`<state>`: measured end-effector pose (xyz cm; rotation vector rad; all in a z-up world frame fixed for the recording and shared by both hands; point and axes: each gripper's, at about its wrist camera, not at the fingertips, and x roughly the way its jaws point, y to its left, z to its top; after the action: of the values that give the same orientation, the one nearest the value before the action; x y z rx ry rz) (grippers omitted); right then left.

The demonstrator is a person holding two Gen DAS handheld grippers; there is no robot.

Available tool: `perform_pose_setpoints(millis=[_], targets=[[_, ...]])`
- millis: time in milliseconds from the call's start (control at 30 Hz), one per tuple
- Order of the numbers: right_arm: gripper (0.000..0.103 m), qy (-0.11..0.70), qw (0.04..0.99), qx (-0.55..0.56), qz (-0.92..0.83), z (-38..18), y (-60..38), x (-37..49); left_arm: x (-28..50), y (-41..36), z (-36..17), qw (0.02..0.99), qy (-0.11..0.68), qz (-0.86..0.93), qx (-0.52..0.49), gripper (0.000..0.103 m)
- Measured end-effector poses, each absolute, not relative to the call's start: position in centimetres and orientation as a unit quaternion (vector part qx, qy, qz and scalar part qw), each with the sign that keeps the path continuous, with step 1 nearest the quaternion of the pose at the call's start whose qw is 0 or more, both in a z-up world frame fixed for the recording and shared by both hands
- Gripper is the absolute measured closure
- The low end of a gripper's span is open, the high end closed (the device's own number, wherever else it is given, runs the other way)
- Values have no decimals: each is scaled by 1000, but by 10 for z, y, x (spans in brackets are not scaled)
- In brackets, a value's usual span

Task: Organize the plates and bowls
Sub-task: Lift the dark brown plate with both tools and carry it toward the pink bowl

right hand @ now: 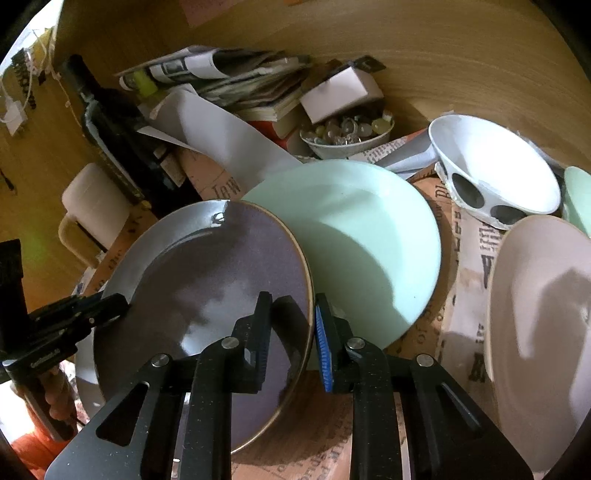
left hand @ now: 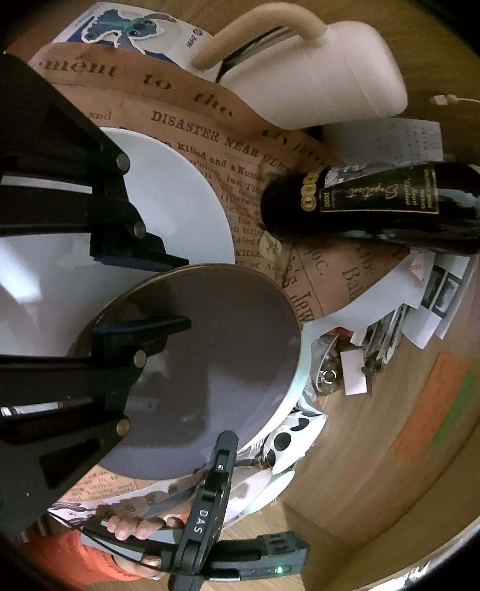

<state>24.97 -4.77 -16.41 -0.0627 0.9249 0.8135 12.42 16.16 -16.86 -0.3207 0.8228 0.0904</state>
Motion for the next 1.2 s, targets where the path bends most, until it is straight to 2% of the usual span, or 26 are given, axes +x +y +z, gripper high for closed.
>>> perform_pose_setpoints(millis=[667, 1200], targets=[[83, 382, 849, -4, 365, -131, -101, 204, 104, 121, -142, 920, 366, 26, -138, 80], [83, 371, 868, 27, 329, -128, -162, 176, 105, 68, -138, 920, 370, -17, -129, 80]])
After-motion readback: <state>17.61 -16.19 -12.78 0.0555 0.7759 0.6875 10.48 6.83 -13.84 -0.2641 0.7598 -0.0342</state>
